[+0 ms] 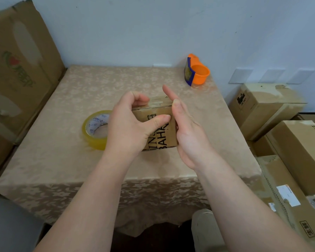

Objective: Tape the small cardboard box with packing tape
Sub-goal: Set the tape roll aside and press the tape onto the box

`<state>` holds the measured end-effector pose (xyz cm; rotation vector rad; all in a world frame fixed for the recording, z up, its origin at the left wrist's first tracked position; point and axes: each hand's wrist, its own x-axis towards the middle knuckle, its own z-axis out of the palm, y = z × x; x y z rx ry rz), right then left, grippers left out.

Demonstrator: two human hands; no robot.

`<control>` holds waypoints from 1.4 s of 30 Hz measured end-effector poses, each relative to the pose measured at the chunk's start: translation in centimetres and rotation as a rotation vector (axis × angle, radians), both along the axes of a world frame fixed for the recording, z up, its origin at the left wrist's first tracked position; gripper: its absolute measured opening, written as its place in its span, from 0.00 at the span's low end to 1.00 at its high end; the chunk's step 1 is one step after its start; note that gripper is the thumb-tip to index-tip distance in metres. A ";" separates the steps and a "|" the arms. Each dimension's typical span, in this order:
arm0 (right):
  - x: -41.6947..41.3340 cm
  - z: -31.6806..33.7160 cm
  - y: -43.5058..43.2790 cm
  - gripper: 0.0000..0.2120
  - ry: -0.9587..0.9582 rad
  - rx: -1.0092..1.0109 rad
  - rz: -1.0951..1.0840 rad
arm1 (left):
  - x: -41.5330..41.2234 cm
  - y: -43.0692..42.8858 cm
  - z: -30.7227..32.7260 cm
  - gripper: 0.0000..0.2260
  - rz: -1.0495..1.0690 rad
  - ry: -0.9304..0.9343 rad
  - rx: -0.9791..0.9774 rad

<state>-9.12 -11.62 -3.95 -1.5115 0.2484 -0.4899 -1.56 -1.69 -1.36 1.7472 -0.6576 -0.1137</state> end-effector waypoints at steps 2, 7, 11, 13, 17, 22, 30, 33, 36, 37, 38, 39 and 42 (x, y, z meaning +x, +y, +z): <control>-0.1 0.0 -0.3 0.22 0.000 -0.002 -0.018 | -0.1 0.1 0.0 0.25 -0.034 -0.047 0.037; 0.0 0.0 -0.2 0.20 0.002 -0.007 -0.022 | 0.0 0.3 0.1 0.16 -0.013 0.063 -0.075; 0.2 0.2 0.1 0.19 0.015 -0.016 -0.027 | 0.1 0.2 0.0 0.08 0.021 0.151 -0.140; 0.1 0.3 0.0 0.19 0.013 0.002 -0.026 | 0.3 0.2 -0.1 0.08 0.004 0.185 -0.155; -0.3 0.4 -0.2 0.20 0.016 0.026 -0.065 | 0.7 0.5 -0.3 0.12 -0.073 0.214 -0.195; -0.4 0.7 -0.3 0.16 0.020 0.078 -0.087 | 1.3 1.4 -0.1 0.17 -0.234 0.223 -0.160; 0.0 0.6 -0.2 0.21 0.073 -0.002 -0.089 | 1.4 0.7 -0.5 0.07 -0.105 0.231 -0.210; 0.0 0.3 -0.3 0.23 0.091 0.006 -0.087 | 1.5 0.9 -0.6 0.11 -0.132 0.169 -0.178; -0.1 0.2 -0.4 0.30 0.124 0.014 -0.081 | 1.2 1.2 -0.9 0.18 -0.217 0.163 -0.125; -0.1 0.1 -0.4 0.32 0.128 0.016 -0.075 | 1.0 1.2 -1.1 0.21 -0.236 0.159 -0.097; -0.2 0.0 -0.5 0.32 0.125 0.013 -0.069 | 0.9 1.2 -1.2 0.22 -0.249 0.154 -0.072; -0.3 -0.1 -0.6 0.32 0.119 0.005 -0.059 | 0.8 1.3 -1.3 0.24 -0.253 0.152 -0.059; -0.2 -0.7 -1.0 0.35 0.138 -0.050 -0.020 | 1.2 1.5 -1.6 0.28 -0.258 0.207 -0.054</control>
